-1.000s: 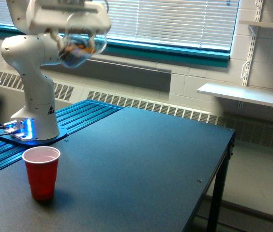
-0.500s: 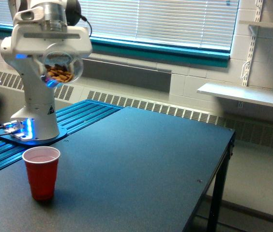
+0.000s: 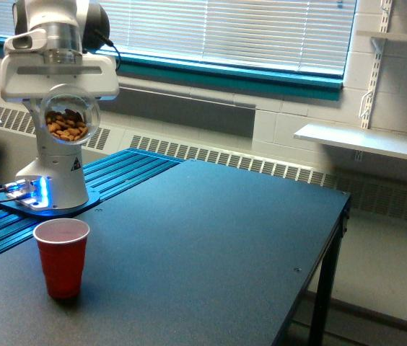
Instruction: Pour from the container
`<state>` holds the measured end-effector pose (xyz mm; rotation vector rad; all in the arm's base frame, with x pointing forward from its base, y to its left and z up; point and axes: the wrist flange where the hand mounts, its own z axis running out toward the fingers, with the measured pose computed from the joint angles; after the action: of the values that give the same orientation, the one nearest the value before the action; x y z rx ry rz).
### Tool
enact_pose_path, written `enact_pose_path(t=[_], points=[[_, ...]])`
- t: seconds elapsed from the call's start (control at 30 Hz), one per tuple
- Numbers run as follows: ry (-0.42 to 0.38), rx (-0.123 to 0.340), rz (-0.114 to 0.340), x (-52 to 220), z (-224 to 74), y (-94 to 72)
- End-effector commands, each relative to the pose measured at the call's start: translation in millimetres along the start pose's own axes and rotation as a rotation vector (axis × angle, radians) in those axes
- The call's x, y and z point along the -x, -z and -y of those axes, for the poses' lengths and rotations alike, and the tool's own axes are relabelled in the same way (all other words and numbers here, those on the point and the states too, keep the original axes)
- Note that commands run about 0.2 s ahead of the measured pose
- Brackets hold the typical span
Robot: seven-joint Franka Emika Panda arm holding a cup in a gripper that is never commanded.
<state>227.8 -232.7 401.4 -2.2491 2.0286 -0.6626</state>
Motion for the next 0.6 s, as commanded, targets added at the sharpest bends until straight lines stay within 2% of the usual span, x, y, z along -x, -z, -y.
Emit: enact_pose_path(t=[0.03, 0.3, 0.6], points=[[-0.024, 0.035, 0.030, 7.6, -10.4, -9.8], [-0.032, 0.076, 0.074, 17.8, -20.8, -27.1], [-0.044, 0.095, 0.101, 21.5, -23.5, -39.5]])
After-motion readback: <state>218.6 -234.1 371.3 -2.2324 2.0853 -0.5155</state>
